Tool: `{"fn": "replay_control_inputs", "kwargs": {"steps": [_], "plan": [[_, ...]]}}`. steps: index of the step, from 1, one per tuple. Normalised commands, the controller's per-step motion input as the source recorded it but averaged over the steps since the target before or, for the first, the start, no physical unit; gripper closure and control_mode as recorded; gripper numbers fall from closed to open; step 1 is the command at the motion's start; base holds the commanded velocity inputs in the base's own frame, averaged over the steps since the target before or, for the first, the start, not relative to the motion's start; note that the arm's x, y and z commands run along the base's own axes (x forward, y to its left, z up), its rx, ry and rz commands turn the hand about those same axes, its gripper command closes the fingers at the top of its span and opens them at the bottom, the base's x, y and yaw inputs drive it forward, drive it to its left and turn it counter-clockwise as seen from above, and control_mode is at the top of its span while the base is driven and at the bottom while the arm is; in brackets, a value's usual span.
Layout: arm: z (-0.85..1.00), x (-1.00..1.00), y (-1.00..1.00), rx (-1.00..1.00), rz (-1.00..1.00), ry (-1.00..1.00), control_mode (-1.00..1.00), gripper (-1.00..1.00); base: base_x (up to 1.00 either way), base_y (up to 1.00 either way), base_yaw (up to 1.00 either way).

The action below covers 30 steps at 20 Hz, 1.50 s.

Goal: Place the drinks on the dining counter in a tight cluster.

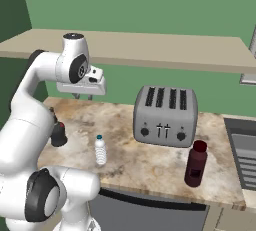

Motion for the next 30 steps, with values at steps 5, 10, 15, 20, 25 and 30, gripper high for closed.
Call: {"fn": "replay_control_inputs", "kwargs": {"steps": [5,10,15,20,25,30], "plan": [[0.00,-0.03,-0.06,-0.01,-0.03,0.00,-1.00,-1.00,0.00,0.00,0.00],[0.00,-0.09,-0.13,-0.02,-0.05,-0.01,-1.00,-1.00,0.00,0.00,0.00],[-0.26,-0.06,-0.14,0.00,-0.02,0.10,-1.00,-1.00,0.00,0.00,0.00],[-0.13,0.00,-0.01,-0.03,-0.03,0.11,-1.00,-1.00,0.00,0.00,0.00],[-0.11,0.00,-0.16,0.00,0.00,0.09,-1.00,-1.00,0.00,0.00,0.00],[-0.13,-0.07,-0.26,0.00,0.00,0.01,-1.00,-1.00,0.00,0.00,0.00]]}}
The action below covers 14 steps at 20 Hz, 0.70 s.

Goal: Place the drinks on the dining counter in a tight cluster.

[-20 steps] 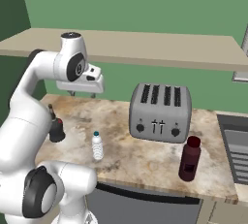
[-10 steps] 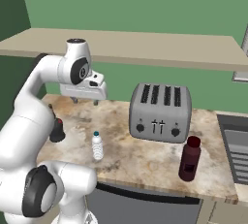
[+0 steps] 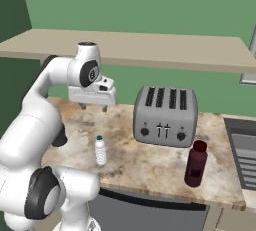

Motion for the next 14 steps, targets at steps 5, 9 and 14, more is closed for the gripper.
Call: {"fn": "replay_control_inputs", "kwargs": {"steps": [5,9,14], "plan": [[-0.26,-0.10,-0.19,0.00,0.00,0.00,-1.00,-1.00,0.00,0.00,0.00],[-0.36,-0.01,-0.06,0.00,0.00,0.00,-1.00,-1.00,0.00,0.00,0.00],[-0.28,-0.02,-0.06,0.00,0.00,0.00,-1.00,-1.00,0.00,0.00,0.00]]}}
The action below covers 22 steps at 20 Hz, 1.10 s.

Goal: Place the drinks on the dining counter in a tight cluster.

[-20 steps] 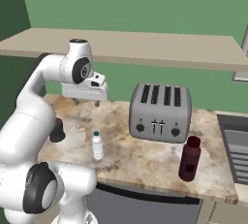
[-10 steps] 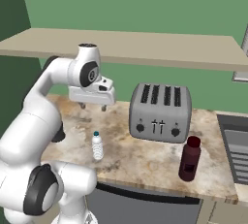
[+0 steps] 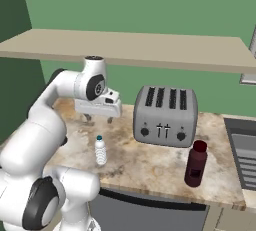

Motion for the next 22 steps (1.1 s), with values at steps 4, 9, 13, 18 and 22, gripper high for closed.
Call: {"fn": "replay_control_inputs", "kwargs": {"steps": [4,9,13,18,22], "plan": [[-0.26,0.00,-0.02,0.00,0.00,0.00,-1.00,-1.00,0.00,0.00,0.00],[-0.31,-0.02,0.00,0.00,0.00,0.00,-1.00,-1.00,0.00,0.00,0.00],[-0.35,-0.06,0.00,0.00,0.00,0.00,-1.00,-1.00,0.00,0.00,0.00],[-0.30,-0.01,0.00,0.00,0.00,0.02,-1.00,-1.00,0.00,0.00,0.00],[-0.23,-0.01,0.00,0.00,0.00,0.02,-1.00,-1.00,0.00,0.00,0.00]]}}
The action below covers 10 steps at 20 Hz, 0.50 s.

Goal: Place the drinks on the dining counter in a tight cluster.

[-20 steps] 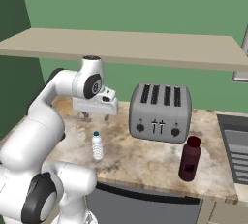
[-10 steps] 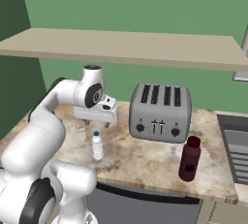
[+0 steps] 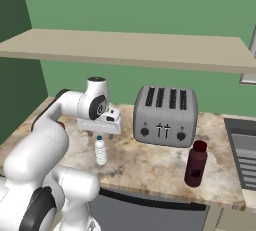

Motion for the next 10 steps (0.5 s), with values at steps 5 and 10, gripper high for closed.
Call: {"fn": "replay_control_inputs", "kwargs": {"steps": [5,10], "plan": [[-0.11,0.00,0.00,0.00,0.00,0.02,-1.00,-1.00,0.00,0.00,0.00],[-0.06,0.00,0.00,0.00,0.00,0.00,-1.00,-1.00,0.00,0.00,0.00]]}}
